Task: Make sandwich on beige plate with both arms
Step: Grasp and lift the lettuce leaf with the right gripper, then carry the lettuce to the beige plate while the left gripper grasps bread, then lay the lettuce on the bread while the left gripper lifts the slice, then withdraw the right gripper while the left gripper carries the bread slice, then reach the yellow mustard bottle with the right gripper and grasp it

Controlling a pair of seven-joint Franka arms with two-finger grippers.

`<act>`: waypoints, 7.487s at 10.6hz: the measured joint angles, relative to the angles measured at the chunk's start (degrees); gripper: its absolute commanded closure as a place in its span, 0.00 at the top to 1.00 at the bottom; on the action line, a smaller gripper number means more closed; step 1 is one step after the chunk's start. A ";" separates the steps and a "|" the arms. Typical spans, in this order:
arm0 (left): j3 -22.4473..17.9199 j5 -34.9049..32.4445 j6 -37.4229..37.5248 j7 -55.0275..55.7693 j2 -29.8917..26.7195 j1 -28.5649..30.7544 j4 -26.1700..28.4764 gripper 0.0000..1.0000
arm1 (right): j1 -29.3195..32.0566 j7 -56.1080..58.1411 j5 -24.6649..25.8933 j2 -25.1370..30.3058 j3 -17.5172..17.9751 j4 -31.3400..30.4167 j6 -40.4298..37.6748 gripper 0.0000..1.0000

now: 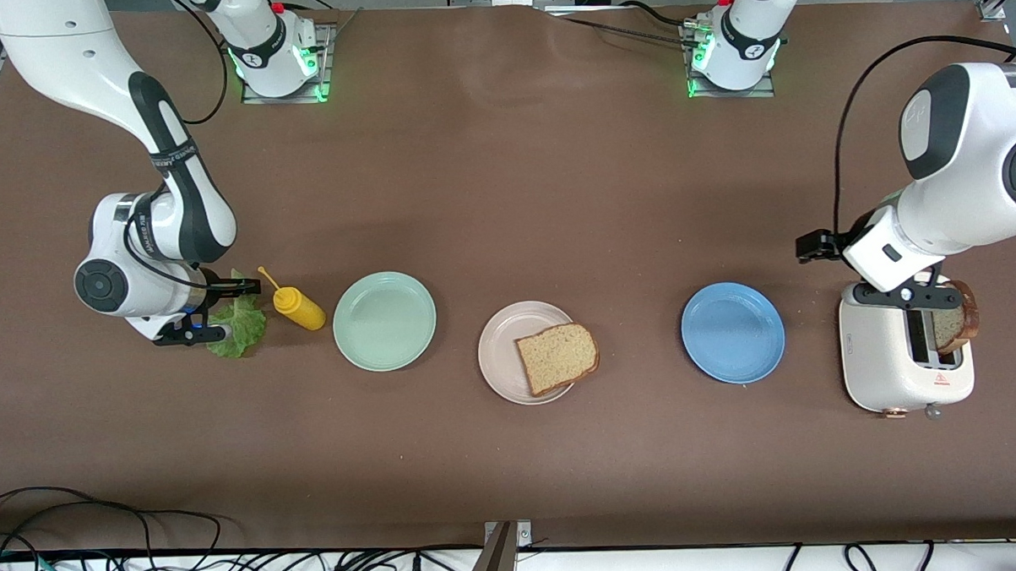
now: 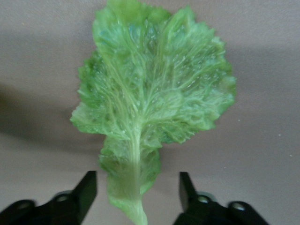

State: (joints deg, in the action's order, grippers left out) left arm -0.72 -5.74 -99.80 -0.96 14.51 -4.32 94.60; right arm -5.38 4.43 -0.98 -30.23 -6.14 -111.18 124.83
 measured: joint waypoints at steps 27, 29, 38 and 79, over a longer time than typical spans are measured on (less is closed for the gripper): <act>-4.25 -13.87 -11.60 -8.08 17.38 12.19 -11.38 0.00 | -29.73 -93.34 -4.57 -6.80 11.25 32.45 0.71 0.00; -4.09 -13.87 -11.55 -8.02 17.42 12.19 -11.58 0.00 | -30.92 -102.44 -4.61 -10.01 11.25 32.41 9.31 0.00; -3.77 -9.32 -0.87 -7.87 17.47 12.18 -20.09 0.00 | -32.20 -126.87 -4.66 -24.29 13.82 36.97 37.63 0.68; 3.65 56.79 -13.68 17.45 17.57 3.05 -9.49 0.00 | 7.57 89.61 -35.26 11.21 -4.36 -4.57 -5.83 1.00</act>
State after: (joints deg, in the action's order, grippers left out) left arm 2.93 51.05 -113.48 16.49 32.09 -1.27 85.11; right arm 2.20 94.03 -36.23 -19.02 -10.50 -115.76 119.00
